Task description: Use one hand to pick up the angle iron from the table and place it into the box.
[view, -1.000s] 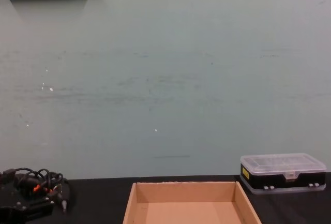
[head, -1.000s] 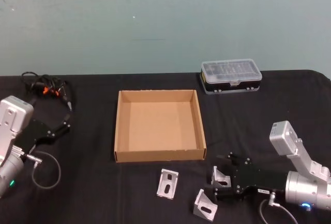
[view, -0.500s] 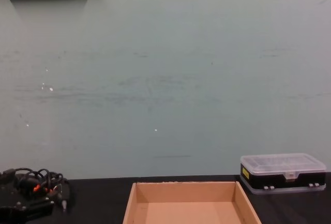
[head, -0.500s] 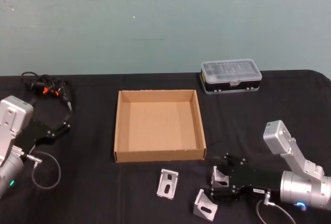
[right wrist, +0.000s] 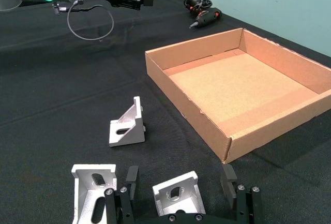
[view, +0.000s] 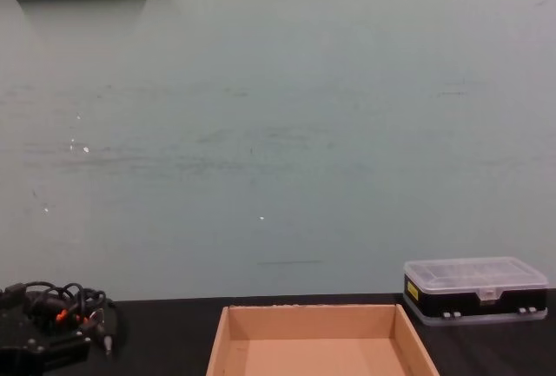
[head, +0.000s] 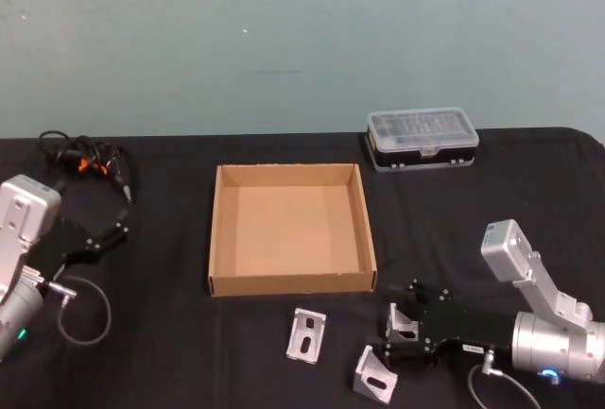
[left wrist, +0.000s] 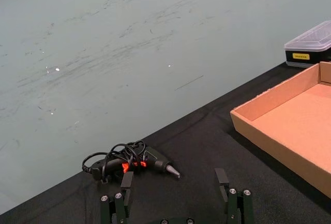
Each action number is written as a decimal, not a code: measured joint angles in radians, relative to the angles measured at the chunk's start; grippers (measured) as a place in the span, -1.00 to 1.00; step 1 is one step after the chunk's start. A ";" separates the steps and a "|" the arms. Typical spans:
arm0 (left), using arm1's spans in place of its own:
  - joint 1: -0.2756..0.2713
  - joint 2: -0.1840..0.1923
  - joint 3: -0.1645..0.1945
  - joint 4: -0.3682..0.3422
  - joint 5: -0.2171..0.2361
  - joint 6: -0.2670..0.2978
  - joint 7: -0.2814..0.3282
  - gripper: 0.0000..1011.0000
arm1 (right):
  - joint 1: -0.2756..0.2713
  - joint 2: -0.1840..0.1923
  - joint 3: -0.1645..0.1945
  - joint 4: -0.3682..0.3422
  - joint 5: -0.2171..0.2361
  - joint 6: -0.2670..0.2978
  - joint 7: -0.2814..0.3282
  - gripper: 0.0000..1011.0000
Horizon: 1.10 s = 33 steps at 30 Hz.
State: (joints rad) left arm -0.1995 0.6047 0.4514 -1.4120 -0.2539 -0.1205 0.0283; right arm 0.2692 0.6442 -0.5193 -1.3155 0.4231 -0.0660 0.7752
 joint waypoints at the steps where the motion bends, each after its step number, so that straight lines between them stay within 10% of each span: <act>1: 0.000 0.000 0.000 0.000 0.000 0.000 0.000 0.98 | 0.000 0.000 0.000 0.000 0.000 0.000 0.000 0.99; 21: 0.000 0.000 0.000 0.000 0.000 0.000 0.000 0.98 | -0.001 0.001 0.001 -0.002 0.001 -0.002 0.000 -0.08; 33: 0.000 0.000 0.000 0.000 0.000 0.000 0.000 0.98 | -0.001 0.001 0.001 -0.001 0.001 -0.002 0.000 -0.09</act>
State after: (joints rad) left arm -0.1995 0.6047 0.4514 -1.4120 -0.2539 -0.1205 0.0283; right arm 0.2680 0.6453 -0.5181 -1.3169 0.4236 -0.0675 0.7749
